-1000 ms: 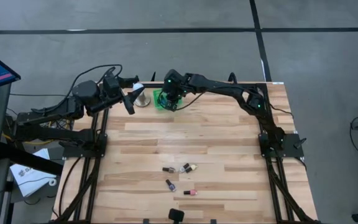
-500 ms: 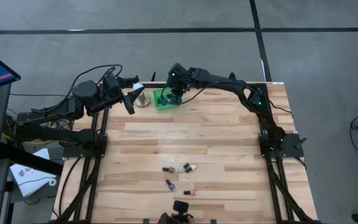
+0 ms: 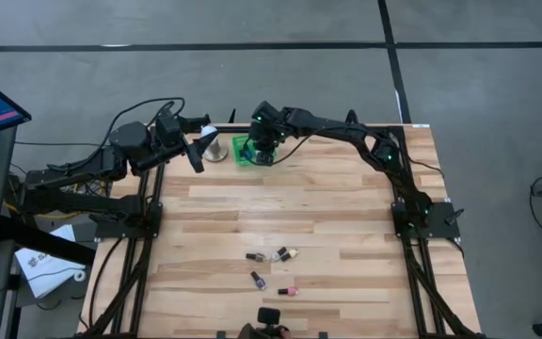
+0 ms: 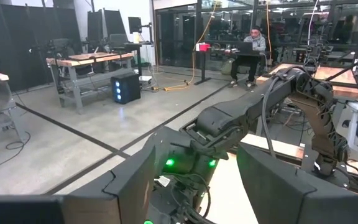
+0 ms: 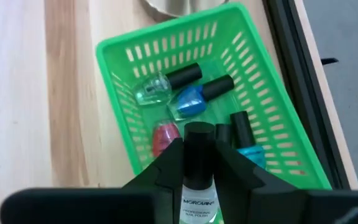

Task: Pick & Place Nail Polish
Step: Put the white nail polish into the green bin, then put the yellow nail polish into the green bin

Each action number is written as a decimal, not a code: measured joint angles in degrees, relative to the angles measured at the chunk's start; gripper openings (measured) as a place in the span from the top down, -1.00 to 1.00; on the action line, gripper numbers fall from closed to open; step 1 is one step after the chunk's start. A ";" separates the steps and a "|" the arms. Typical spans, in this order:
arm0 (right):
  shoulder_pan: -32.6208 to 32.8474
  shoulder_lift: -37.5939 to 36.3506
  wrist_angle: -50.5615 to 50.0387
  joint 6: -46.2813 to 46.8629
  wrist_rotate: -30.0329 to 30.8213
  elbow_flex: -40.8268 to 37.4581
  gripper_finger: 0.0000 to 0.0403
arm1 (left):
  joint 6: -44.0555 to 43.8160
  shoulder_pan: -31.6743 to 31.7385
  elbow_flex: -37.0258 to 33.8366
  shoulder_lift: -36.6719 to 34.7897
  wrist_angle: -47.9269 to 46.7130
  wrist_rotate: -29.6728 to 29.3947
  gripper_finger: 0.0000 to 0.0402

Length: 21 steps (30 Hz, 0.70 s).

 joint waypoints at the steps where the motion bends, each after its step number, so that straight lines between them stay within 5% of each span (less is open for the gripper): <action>1: -0.10 0.00 0.00 0.00 0.02 -0.02 0.67 | 0.02 0.01 0.00 0.00 0.00 0.00 -0.10; 12: -0.03 0.00 1.39 -0.17 0.13 0.00 0.47 | 0.02 0.00 0.00 0.00 0.00 0.00 -0.10; 21: -0.97 -9.64 -14.18 -5.97 -8.60 5.74 0.20 | -0.44 0.01 0.00 0.02 -0.04 0.06 -0.10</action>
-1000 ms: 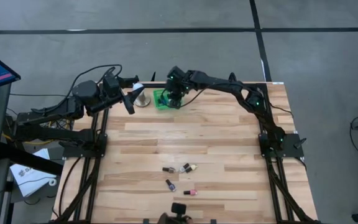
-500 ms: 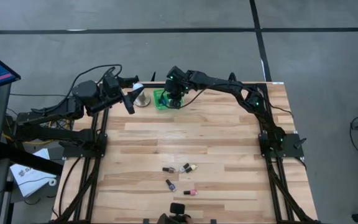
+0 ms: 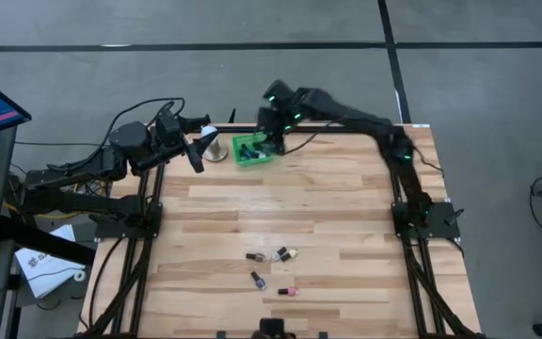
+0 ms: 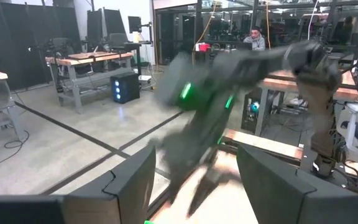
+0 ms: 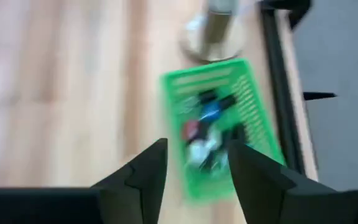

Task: Pick & Place Nail Polish
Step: Put the yellow nail polish into the green bin

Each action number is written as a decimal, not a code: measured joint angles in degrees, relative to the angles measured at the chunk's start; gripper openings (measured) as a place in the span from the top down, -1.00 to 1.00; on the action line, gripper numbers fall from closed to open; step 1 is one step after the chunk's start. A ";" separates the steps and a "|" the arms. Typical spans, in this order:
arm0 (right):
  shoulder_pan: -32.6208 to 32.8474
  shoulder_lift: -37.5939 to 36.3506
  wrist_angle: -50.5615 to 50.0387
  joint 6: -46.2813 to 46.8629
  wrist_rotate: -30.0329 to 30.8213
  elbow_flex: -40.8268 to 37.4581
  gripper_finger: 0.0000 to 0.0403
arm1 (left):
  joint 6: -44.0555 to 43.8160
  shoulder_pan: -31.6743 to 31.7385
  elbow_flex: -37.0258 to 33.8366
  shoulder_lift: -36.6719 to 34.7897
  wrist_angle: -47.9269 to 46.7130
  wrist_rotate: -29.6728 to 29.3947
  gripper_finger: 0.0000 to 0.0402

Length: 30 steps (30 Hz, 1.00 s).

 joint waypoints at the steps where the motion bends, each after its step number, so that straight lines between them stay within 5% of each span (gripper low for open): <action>1: -0.09 -2.24 -2.70 -1.09 -1.43 -0.01 0.19 | 0.00 0.00 0.00 0.00 0.02 -0.02 -0.10; 6: -0.08 -13.27 -12.74 -5.65 -8.64 -2.41 0.21 | 0.00 0.00 0.00 0.00 -0.02 0.02 -0.10; 12: -0.94 -33.11 -12.19 -3.54 -12.18 -22.67 0.27 | 0.09 0.00 0.00 0.00 -0.20 0.24 -0.10; 21: 10.60 -58.16 11.84 5.34 -11.61 -65.36 0.19 | 0.22 0.00 0.00 0.00 -0.92 0.20 -0.10; 30: 23.85 -59.82 37.83 6.96 -8.75 -86.32 -0.15 | 0.04 0.00 0.00 0.00 -0.92 0.12 -0.10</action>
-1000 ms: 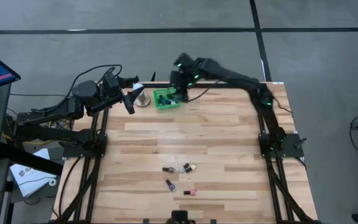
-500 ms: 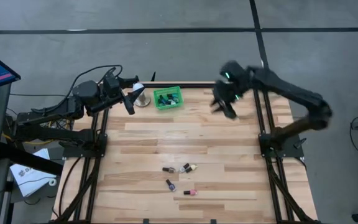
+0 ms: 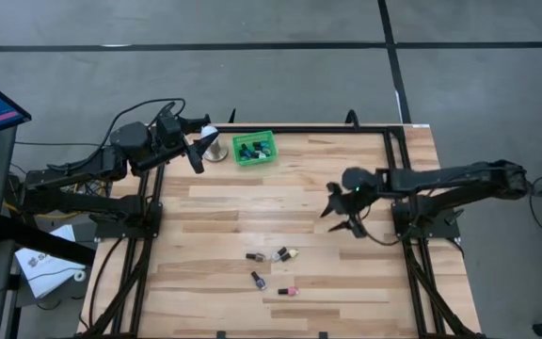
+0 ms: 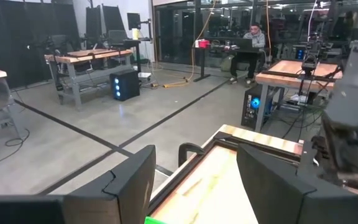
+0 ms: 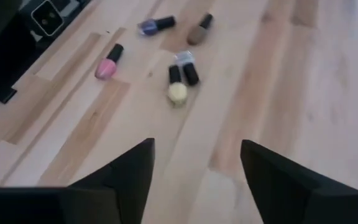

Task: Pick & Place Nail Polish
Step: Put the yellow nail polish into the green bin

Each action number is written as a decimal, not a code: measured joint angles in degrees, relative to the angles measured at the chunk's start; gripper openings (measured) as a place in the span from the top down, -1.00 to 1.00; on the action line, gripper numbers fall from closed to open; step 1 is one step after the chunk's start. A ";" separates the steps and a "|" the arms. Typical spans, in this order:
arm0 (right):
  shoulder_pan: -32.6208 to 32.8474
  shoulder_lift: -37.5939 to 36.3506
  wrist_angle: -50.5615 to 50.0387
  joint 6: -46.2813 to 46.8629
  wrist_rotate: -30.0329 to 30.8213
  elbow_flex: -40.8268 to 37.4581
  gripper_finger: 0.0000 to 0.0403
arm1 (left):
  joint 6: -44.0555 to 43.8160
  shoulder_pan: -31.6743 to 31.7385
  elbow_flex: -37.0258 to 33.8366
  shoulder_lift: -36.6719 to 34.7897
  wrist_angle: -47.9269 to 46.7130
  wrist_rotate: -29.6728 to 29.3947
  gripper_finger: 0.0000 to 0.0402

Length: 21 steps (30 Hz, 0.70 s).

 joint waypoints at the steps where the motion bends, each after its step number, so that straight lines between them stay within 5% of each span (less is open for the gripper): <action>1: 0.98 1.13 3.18 0.00 0.02 -1.03 -0.18 | 0.00 0.00 0.00 0.00 0.00 -0.07 -0.10; 12: 8.41 24.82 31.68 -0.46 0.45 -2.03 -0.17 | -0.02 0.00 0.00 0.00 -0.15 -0.14 -0.10; 21: 10.22 39.42 34.80 -1.09 0.61 5.34 -0.17 | -0.02 0.00 0.00 0.00 -0.39 -0.12 -0.10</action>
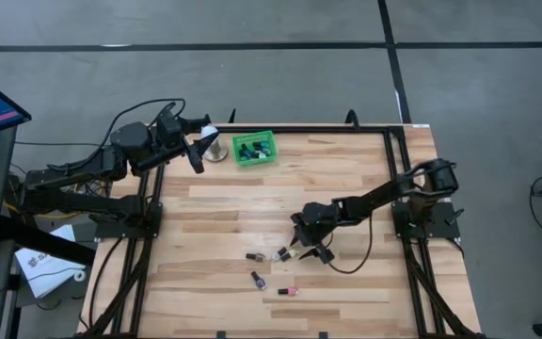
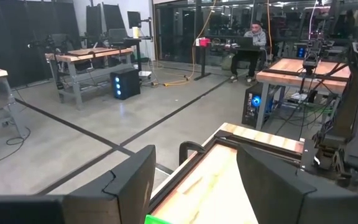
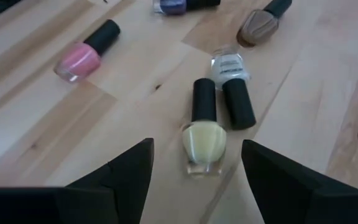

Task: Pick & Place Nail Polish
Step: Put the yellow nail polish into the green bin

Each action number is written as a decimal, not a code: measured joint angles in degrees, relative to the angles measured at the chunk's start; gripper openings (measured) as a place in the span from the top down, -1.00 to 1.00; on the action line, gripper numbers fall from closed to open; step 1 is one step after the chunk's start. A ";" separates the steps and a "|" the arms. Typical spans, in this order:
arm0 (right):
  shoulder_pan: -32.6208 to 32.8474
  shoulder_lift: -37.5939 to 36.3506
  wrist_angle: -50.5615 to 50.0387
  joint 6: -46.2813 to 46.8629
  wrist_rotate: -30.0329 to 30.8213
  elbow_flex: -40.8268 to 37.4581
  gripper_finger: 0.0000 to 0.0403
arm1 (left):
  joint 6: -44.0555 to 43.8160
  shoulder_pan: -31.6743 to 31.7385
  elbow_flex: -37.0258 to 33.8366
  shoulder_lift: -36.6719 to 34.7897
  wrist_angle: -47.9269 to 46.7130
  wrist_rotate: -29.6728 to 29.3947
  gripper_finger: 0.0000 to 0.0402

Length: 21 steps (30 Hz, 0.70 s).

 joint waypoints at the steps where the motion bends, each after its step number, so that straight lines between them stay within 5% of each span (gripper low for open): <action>1: 0.00 0.37 -0.14 0.00 0.04 0.23 -0.17 | 0.00 0.00 0.00 0.00 -0.02 0.00 -0.10; 13: 1.31 8.05 1.32 2.85 2.99 4.38 -0.15 | 0.00 0.00 0.00 0.00 -1.13 0.06 -0.10; 21: 2.12 8.23 0.46 5.35 5.55 4.52 0.28 | 0.00 0.00 0.00 0.00 -1.37 0.22 -0.10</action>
